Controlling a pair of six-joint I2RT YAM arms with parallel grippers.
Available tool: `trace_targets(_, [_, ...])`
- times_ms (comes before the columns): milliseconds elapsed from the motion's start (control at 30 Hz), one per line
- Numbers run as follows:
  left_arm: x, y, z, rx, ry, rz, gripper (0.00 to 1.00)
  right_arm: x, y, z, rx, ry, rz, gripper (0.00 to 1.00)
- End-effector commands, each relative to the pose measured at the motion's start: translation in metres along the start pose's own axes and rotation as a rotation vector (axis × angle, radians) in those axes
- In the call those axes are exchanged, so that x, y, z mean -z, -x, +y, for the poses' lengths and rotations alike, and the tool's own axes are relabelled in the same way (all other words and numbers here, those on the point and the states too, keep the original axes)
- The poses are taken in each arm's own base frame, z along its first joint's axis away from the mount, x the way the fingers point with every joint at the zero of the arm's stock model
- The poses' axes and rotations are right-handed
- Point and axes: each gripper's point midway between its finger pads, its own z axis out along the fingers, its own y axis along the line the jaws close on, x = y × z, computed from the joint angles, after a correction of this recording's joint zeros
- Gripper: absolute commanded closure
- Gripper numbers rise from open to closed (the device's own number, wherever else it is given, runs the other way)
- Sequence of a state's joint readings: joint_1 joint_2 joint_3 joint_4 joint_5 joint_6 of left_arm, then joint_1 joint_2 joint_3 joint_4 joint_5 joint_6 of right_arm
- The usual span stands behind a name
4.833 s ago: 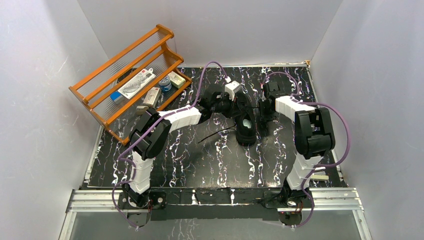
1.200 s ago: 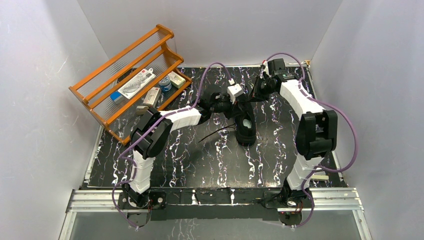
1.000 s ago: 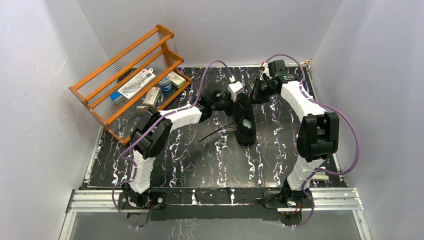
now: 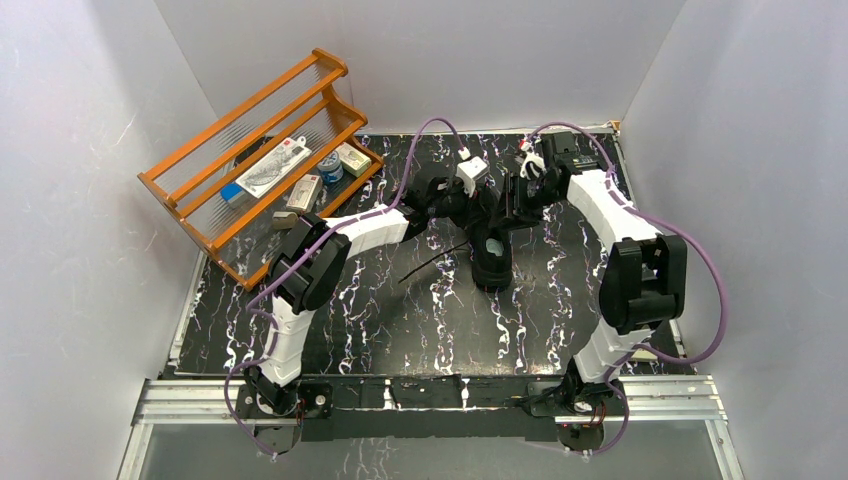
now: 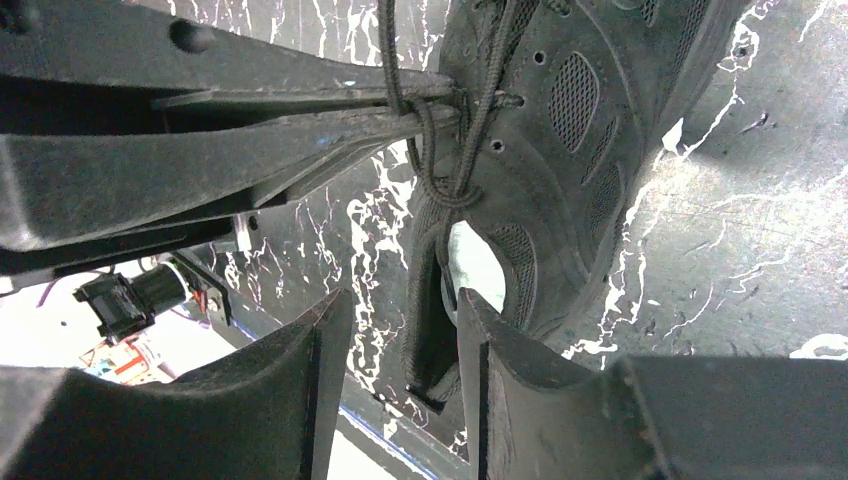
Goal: Tie the shoes
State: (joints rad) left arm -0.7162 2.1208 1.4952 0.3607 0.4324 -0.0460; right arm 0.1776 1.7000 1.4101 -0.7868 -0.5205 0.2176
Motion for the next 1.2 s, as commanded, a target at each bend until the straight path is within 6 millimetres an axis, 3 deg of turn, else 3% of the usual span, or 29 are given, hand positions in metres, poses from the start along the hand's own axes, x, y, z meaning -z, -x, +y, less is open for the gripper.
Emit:
trace_targets(0, [0.002, 0.012, -0.004, -0.008, -0.018, -0.019, 1.0, -0.007, 0.009, 0.002, 0.02, 0.012, -0.009, 0.5])
trace_targets(333, [0.002, 0.012, -0.004, -0.005, -0.017, -0.02, 1.0, -0.017, 0.004, -0.009, 0.033, -0.031, 0.002, 0.58])
trace_targets(433, [0.003, 0.012, -0.004, 0.005, -0.02, -0.019, 1.0, -0.016, 0.009, -0.013, 0.036, -0.058, -0.014, 0.7])
trace_targets(533, [0.004, 0.015, -0.007, 0.017, -0.026, -0.02, 1.0, -0.012, 0.013, -0.015, 0.042, -0.087, -0.032, 0.93])
trace_targets(567, [0.005, 0.017, -0.008, 0.025, -0.027, -0.022, 1.0, -0.009, 0.011, -0.016, 0.038, -0.099, -0.029, 1.0])
trace_targets(700, [0.01, 0.021, -0.014, 0.067, -0.04, -0.002, 1.0, 0.029, -0.006, -0.016, -0.041, -0.225, -0.017, 1.0])
trace_targets(833, [0.024, 0.024, -0.023, 0.185, -0.057, 0.015, 0.74, 0.083, -0.027, -0.012, -0.16, -0.351, -0.08, 1.0])
trace_targets(933, [0.046, 0.028, -0.034, 0.312, -0.104, 0.001, 0.6, 0.104, -0.044, -0.016, -0.228, -0.423, -0.075, 1.0])
trace_targets(967, [0.054, 0.027, -0.035, 0.355, -0.108, -0.001, 0.31, 0.109, -0.049, -0.02, -0.234, -0.454, -0.071, 1.0])
trace_targets(1000, [0.064, 0.027, -0.037, 0.4, -0.116, -0.008, 0.17, 0.116, -0.053, -0.025, -0.242, -0.5, -0.076, 1.0])
trace_targets(1167, [0.097, 0.009, -0.031, 0.554, -0.087, 0.026, 0.16, 0.157, -0.052, -0.051, -0.231, -0.728, -0.166, 1.0])
